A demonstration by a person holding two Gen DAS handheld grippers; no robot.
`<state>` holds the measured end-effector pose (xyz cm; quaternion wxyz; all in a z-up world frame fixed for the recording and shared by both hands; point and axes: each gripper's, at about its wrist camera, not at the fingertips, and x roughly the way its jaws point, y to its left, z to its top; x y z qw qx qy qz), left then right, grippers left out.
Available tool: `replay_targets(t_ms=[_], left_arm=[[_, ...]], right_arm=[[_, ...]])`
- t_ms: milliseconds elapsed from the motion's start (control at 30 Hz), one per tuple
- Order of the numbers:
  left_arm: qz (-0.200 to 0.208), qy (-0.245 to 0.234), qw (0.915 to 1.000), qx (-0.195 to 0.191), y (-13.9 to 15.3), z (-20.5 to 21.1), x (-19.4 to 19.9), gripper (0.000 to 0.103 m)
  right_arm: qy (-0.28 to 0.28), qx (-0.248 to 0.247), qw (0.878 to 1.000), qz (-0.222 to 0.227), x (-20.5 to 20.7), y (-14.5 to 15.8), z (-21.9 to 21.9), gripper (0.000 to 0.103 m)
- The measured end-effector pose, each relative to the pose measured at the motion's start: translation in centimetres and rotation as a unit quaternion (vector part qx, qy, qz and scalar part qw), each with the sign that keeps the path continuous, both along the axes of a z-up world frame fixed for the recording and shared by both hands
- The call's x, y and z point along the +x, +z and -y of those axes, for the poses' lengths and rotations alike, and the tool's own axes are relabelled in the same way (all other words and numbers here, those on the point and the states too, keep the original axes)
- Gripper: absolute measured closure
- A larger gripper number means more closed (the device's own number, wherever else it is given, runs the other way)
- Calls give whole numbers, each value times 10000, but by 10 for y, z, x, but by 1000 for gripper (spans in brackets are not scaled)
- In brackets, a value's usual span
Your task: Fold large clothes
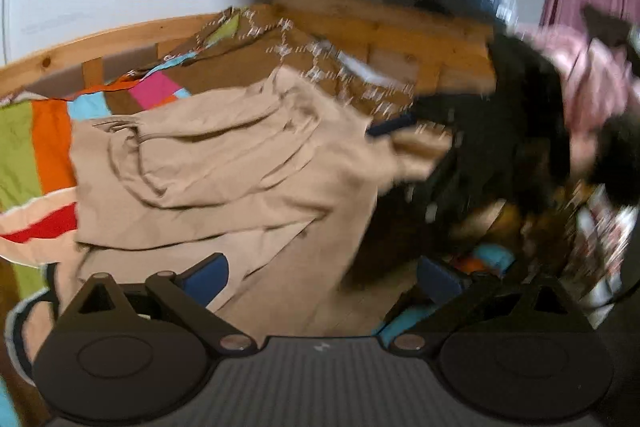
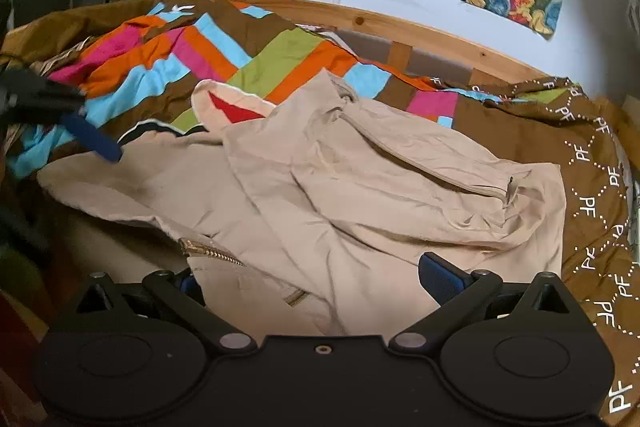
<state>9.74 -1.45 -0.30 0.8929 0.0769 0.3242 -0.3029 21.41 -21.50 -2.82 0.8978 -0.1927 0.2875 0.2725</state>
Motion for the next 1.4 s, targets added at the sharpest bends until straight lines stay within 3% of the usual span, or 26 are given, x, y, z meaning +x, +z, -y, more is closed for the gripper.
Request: replay_targets(t_ms=[100, 167, 333, 433, 500, 633, 733, 867, 967, 1033, 1100, 1167, 1233, 1333, 1400], left_arm=[[34, -11, 9980, 638, -12, 11, -1, 1], [42, 28, 9971, 762, -16, 11, -1, 1], [-40, 641, 9969, 456, -12, -6, 13, 1], [-134, 1082, 9940, 70, -10, -22, 23, 2], [-154, 1292, 9915, -74, -10, -28, 30, 3], [-256, 1520, 9878, -210, -14, -35, 44, 3], [-458, 1629, 9850, -352, -21, -41, 52, 3], [-662, 1772, 9807, -484, -29, -49, 56, 3], [-758, 1924, 9777, -375, -34, -51, 62, 3], [-876, 1949, 9761, -398, -40, -55, 66, 4], [-1001, 1979, 9736, -536, -44, -59, 68, 4], [-1058, 2003, 9721, -603, -45, -61, 68, 4], [-1013, 1948, 9739, -568, -44, -60, 66, 4], [-938, 1916, 9758, -476, -42, -56, 65, 4], [-958, 1911, 9755, -515, -41, -57, 65, 4]], right_arm=[[-47, 54, 9999, -76, 4, 2, 1, 2], [55, 104, 9997, -222, -1, 0, 4, 2], [473, -221, 9980, -356, -36, -14, 5, 4], [770, -69, 9969, -120, -60, -10, 8, 15], [1001, 104, 9949, -1, -69, -3, 9, 29], [1544, 268, 9876, -105, -72, 10, 2, 50], [1893, 285, 9814, -167, -74, 13, -3, 51], [1964, 543, 9788, -227, -72, 23, -3, 52], [2203, 625, 9721, -505, -70, 29, -7, 52], [2328, 316, 9688, -788, -69, 22, -15, 55], [2314, -300, 9679, -929, -68, 6, -25, 65], [2342, -732, 9654, -885, -71, -10, -30, 78], [2243, -981, 9667, -750, -73, -18, -33, 84], [2186, -1263, 9663, -509, -77, -23, -37, 90], [2143, -1271, 9676, -398, -76, -22, -36, 102]])
